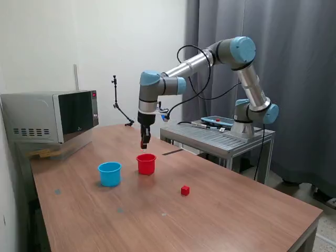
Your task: Place red objects in the red bin, and blue objects in the blue bin.
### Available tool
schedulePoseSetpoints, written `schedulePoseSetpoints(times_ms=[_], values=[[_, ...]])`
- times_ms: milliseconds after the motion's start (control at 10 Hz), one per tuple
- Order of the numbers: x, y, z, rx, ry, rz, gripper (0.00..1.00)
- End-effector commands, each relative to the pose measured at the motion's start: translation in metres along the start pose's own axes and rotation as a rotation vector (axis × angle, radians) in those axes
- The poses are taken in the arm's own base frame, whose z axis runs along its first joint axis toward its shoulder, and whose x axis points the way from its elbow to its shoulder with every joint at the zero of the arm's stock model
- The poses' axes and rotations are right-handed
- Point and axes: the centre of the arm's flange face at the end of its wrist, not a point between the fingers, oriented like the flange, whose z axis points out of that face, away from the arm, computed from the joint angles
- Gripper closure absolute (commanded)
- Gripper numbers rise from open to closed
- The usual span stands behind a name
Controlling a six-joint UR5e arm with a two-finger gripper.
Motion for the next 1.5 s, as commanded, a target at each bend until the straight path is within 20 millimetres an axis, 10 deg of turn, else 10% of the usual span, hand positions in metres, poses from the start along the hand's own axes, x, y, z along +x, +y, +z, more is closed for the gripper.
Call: schedulePoseSetpoints(times_ms=[0,600,1400], values=[[-0.029,-0.015,0.004,0.031,-0.006,0.065,1.0],[-0.001,-0.027,0.01,0.056,0.204,0.159,1.0],[-0.023,-0.034,0.043,0.116,0.174,0.231,1.0]])
